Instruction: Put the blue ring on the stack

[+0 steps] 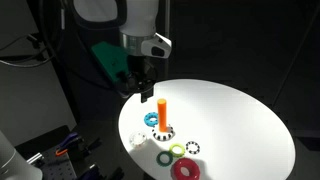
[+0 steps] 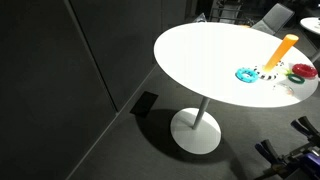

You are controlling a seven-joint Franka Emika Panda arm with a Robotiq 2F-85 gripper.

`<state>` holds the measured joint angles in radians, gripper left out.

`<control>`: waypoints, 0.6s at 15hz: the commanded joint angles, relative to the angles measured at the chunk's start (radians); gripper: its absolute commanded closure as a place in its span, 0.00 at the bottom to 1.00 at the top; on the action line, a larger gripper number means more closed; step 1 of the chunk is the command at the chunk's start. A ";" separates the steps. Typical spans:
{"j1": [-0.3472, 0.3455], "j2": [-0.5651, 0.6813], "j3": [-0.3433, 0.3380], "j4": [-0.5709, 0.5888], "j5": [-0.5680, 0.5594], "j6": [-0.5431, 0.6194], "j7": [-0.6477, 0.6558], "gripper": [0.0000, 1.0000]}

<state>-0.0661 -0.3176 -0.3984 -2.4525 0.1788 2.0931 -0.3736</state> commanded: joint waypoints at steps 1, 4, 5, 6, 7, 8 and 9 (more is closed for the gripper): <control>-0.038 0.005 0.036 0.003 0.013 -0.004 -0.011 0.00; -0.038 0.004 0.036 0.003 0.013 -0.004 -0.011 0.00; -0.038 0.004 0.036 0.003 0.013 -0.004 -0.011 0.00; -0.038 0.004 0.036 0.003 0.013 -0.004 -0.011 0.00; -0.038 0.004 0.036 0.003 0.013 -0.004 -0.011 0.00; -0.038 0.004 0.036 0.003 0.013 -0.004 -0.011 0.00; -0.035 0.011 0.047 0.010 0.015 0.000 -0.001 0.00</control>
<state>-0.0710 -0.3181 -0.3933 -2.4521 0.1788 2.0931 -0.3736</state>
